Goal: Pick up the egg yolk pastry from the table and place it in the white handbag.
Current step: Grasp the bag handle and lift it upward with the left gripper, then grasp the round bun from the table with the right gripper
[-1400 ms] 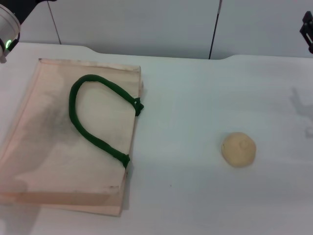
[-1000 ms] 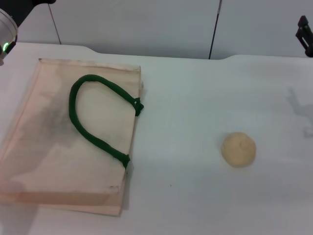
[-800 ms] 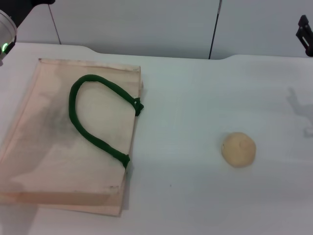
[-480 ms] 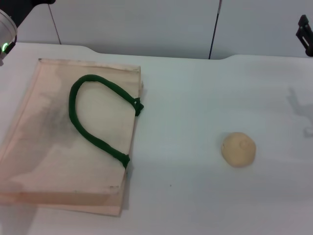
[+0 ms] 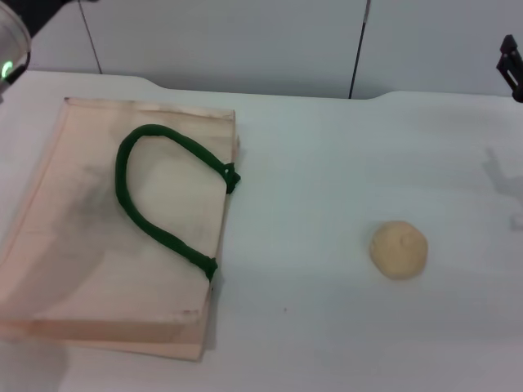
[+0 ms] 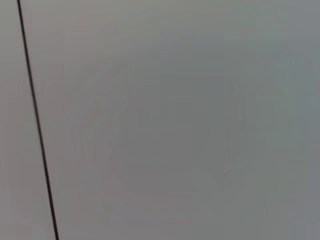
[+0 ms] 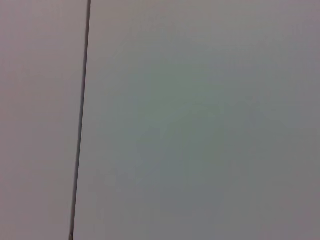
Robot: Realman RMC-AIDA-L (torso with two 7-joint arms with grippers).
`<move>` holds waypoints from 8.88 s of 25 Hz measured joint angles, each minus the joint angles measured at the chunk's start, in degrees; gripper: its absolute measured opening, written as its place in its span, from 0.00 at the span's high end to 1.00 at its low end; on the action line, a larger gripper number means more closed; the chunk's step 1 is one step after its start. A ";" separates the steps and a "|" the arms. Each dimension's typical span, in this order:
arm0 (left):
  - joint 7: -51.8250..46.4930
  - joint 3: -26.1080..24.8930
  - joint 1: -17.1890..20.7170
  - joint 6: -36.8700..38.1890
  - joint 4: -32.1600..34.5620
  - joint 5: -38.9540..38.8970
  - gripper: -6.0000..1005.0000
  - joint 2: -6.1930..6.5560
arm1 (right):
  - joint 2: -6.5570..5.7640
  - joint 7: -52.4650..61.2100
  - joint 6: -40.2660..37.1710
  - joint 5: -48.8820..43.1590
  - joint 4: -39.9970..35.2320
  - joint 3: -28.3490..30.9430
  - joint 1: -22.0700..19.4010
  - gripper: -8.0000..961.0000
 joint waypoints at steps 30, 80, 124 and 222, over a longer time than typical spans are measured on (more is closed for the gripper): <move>-88.67 -19.89 -6.35 -38.29 26.48 82.47 0.69 0.21 | 0.02 0.32 -1.73 -0.01 -0.29 -0.01 -0.26 0.20; -88.55 -32.81 -29.02 -57.48 -9.09 108.99 0.69 3.73 | 0.11 1.00 -0.31 -1.33 -0.39 0.00 0.38 0.20; -86.57 -32.43 -32.89 -43.96 -22.51 112.81 0.69 2.17 | 0.11 1.02 1.27 -2.12 -1.24 -0.01 1.18 0.20; -82.27 -32.34 -26.53 -54.06 5.10 104.93 0.88 0.13 | 0.02 4.34 -2.44 -14.74 -1.85 -0.10 0.41 0.21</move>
